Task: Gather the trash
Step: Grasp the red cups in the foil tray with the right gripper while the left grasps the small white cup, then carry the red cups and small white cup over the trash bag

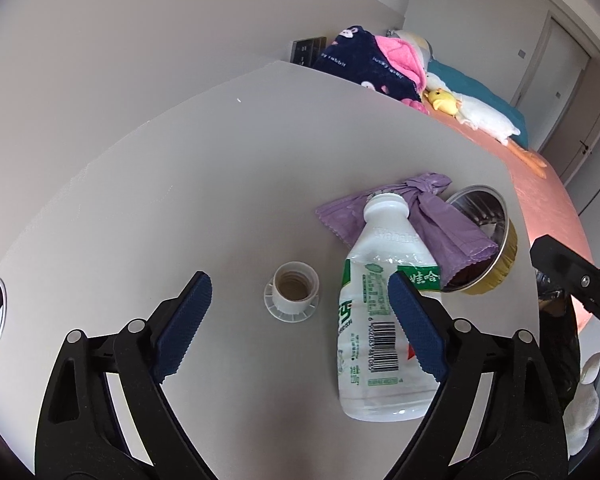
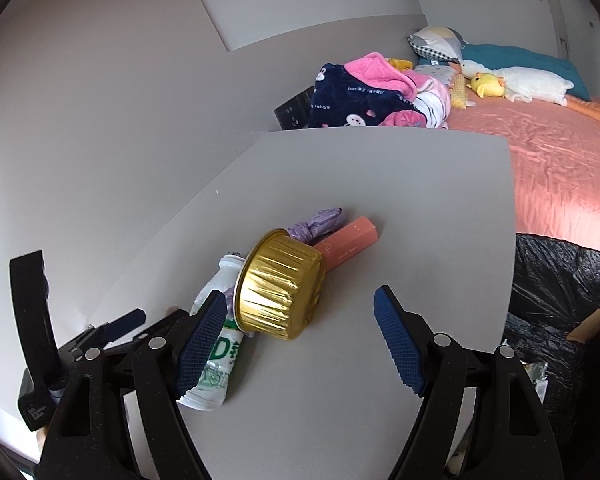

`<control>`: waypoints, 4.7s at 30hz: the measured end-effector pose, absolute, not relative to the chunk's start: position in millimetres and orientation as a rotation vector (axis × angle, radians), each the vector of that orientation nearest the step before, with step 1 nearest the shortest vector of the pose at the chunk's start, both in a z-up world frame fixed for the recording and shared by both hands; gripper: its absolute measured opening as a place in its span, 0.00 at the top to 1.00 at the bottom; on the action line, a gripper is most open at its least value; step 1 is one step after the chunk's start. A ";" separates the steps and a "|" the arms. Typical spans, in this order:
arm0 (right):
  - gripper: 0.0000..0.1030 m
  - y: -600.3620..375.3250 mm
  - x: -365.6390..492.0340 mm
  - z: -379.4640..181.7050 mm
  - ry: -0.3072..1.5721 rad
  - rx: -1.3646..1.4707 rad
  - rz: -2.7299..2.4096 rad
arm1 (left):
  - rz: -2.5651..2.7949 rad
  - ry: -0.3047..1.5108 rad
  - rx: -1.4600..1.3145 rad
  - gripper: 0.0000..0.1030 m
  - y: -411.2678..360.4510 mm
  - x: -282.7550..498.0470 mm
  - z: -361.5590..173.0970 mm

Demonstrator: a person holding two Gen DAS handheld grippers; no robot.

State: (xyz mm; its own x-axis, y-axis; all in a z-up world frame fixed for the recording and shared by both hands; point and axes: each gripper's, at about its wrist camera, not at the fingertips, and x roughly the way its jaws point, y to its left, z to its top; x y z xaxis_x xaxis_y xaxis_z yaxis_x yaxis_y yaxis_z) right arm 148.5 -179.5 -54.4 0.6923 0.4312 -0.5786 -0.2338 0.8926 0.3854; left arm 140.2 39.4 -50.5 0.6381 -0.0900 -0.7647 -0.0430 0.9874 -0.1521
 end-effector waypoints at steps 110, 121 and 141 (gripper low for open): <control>0.70 -228.8 107.1 -39.5 0.621 0.215 0.400 | -0.179 0.779 -0.083 0.77 -14.8 136.0 -20.1; 0.70 -271.5 88.2 -34.1 0.590 0.241 0.338 | -0.270 0.757 -0.046 0.77 -66.9 128.8 -4.6; 0.70 -338.6 62.7 -30.8 0.551 0.297 0.231 | -0.435 0.767 0.034 0.77 -156.8 121.7 1.5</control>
